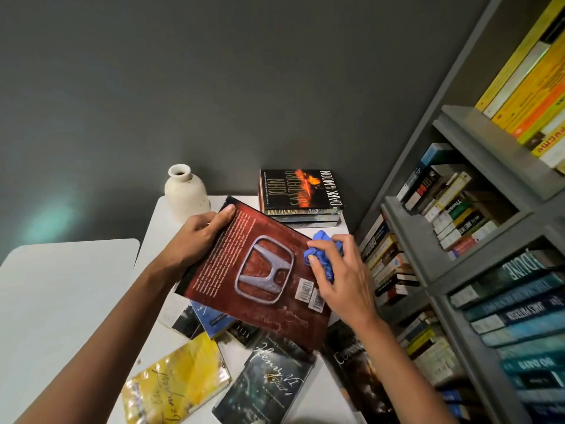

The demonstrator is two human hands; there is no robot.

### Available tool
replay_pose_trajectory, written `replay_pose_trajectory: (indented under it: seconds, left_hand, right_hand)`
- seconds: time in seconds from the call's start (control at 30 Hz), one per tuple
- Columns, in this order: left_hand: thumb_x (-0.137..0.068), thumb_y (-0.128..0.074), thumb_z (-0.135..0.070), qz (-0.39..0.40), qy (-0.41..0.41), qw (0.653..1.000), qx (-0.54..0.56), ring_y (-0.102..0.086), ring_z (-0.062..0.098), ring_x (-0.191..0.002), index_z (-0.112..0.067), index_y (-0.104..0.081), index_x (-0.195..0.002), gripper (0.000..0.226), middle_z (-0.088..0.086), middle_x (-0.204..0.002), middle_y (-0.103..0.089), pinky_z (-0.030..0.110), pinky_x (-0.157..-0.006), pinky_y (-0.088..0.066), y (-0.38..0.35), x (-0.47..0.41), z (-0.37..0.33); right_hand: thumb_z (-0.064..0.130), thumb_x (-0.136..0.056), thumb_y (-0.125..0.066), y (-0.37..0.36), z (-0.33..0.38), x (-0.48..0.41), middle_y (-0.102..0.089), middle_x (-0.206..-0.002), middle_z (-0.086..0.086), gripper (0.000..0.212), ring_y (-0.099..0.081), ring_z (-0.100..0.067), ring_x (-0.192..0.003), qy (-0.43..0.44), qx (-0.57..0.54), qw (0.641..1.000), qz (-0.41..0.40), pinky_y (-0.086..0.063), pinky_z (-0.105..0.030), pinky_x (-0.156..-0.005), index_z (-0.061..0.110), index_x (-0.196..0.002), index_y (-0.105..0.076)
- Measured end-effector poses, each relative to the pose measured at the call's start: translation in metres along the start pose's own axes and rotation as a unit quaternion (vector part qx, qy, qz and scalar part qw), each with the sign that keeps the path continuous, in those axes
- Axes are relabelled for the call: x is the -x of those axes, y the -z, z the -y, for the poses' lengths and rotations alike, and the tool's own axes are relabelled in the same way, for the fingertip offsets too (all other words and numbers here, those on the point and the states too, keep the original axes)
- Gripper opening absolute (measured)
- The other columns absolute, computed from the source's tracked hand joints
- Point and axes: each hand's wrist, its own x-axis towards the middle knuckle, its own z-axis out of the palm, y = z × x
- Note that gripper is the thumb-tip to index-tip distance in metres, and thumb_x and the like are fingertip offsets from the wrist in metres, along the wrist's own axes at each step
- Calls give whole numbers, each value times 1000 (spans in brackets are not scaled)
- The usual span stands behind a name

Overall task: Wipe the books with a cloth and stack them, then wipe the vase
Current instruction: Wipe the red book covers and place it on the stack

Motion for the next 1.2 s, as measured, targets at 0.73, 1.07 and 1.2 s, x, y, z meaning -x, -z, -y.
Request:
replay_pose_trajectory:
  seconds: [0.73, 1.07, 1.2]
  left_hand:
    - [-83, -51, -63, -52, 2, 998, 45, -69, 23, -66, 4, -61, -102, 71, 16, -82, -73, 32, -70, -54, -33, -8, 7]
    - [-77, -50, -70, -69, -22, 996, 44, -72, 27, -72, 4, -57, -107, 81, 14, -83, -73, 43, -79, -55, -41, 6, 10]
    - [-70, -51, -80, -115, -63, 991, 18, -68, 35, -75, 4, -58, -93, 88, 24, -83, -69, 55, -78, -54, -48, 6, 9]
  right_hand:
    - [49, -99, -33, -39, 74, 37, -46, -107, 2, 34, -54, -9, -83, 167, -2, 985, 36, -48, -21, -64, 22, -118, -42]
    - [46, -99, -28, -29, 43, -28, -49, -105, -5, 36, -52, -17, -86, -55, 41, 993, -97, -51, -35, -68, 19, -111, -48]
    - [43, -100, -29, -41, 101, -28, -50, -113, -6, 41, -54, -20, -94, 17, -39, 997, -67, -46, -32, -81, 15, -121, -52]
